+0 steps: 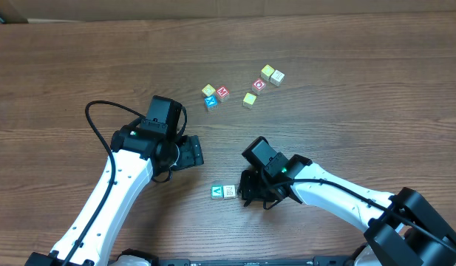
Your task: Flip 3 blocks
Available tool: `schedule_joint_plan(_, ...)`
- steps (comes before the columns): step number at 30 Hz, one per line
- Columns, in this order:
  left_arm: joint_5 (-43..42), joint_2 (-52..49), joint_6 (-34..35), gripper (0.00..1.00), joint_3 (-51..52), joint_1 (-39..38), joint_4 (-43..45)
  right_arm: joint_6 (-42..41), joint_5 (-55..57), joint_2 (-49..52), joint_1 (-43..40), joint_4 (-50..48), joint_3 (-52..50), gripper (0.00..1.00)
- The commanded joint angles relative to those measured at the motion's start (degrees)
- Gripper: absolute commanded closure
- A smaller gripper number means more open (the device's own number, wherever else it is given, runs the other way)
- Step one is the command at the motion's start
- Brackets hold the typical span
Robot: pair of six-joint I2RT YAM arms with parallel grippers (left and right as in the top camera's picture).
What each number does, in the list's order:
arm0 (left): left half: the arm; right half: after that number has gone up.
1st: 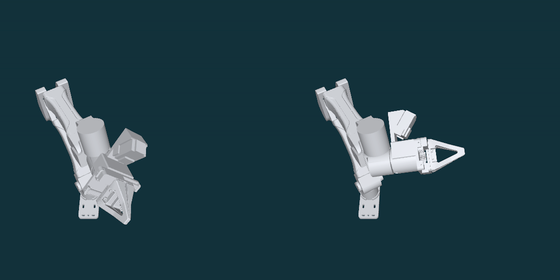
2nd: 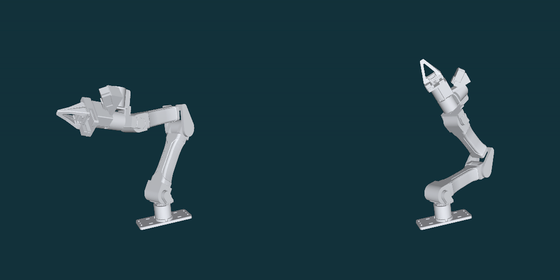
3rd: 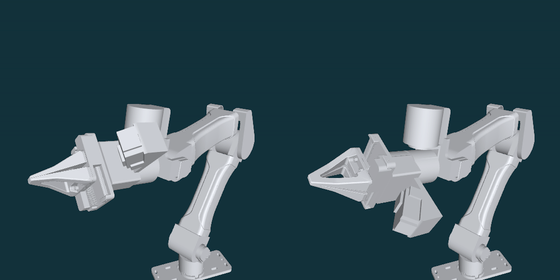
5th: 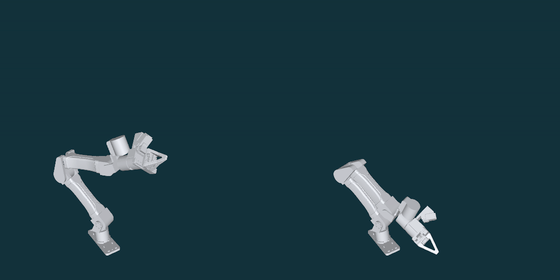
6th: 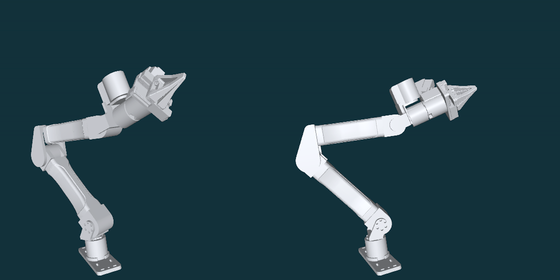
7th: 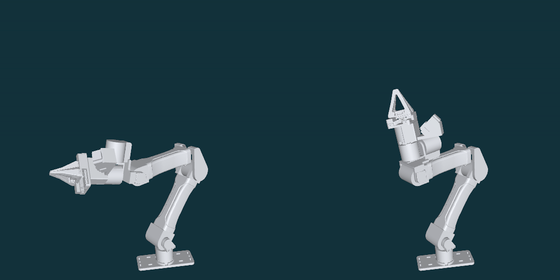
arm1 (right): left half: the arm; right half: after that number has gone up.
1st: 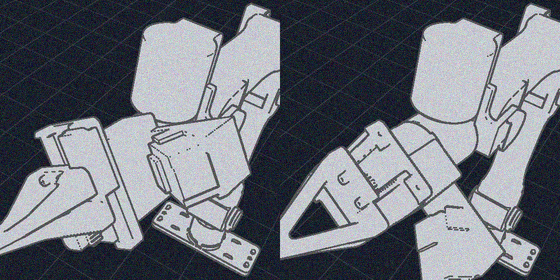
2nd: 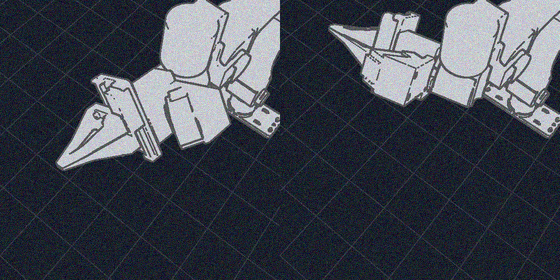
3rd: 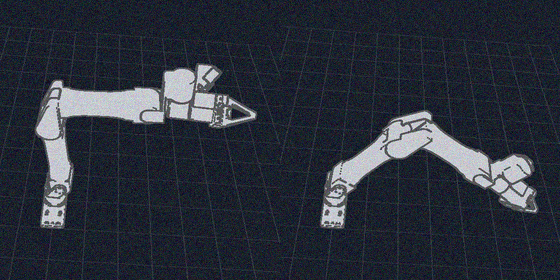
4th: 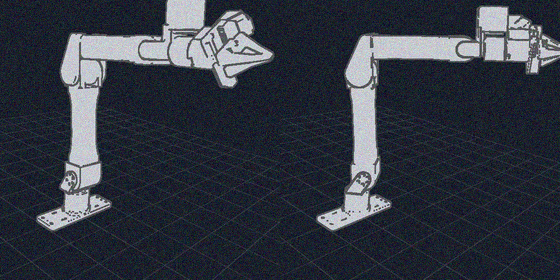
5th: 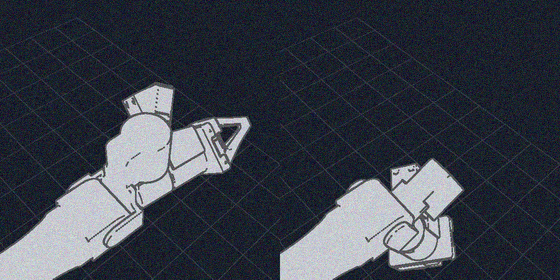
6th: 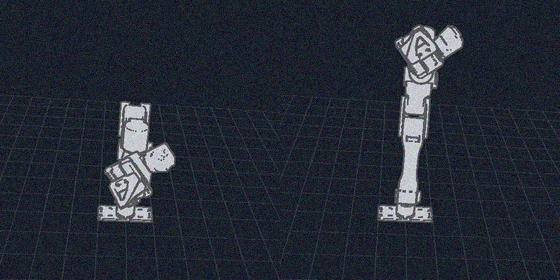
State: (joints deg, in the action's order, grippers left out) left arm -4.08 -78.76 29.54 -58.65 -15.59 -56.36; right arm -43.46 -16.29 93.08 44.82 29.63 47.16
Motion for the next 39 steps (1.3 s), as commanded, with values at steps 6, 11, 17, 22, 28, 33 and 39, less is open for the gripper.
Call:
schedule_joint_plan(6,-0.46,0.68,-1.25,0.14,-1.22,0.20,0.00,0.17,-0.55,0.28,0.22,-1.05,-0.24,0.59)
schedule_joint_plan(11,-0.46,0.66,-1.25,0.14,-1.22,0.20,-0.04,0.15,-1.01,0.28,0.22,-1.14,-0.24,0.57)
schedule_joint_plan(17,-0.46,0.66,-1.25,0.14,-1.22,0.20,-0.15,0.15,-2.93,0.28,0.22,-2.64,-0.24,0.57)
schedule_joint_plan(22,-0.46,0.68,-1.25,0.14,-1.22,0.20,-0.24,0.13,-2.93,0.26,0.22,-2.99,-0.24,0.57)
schedule_joint_plan(28,-0.46,0.66,-1.27,0.13,-1.22,0.20,-0.24,0.17,-2.89,0.26,0.22,-3.06,-0.22,0.57)
schedule_joint_plan(33,-0.46,0.68,-1.27,0.13,-1.22,0.20,-0.37,0.87,-2.73,0.26,0.17,-3.54,-0.22,0.56)
schedule_joint_plan(39,-0.44,0.68,-1.27,0.13,-1.22,0.20,-0.66,4.20,-1.77,-0.90,0.11,-4.24,0.09,0.56)
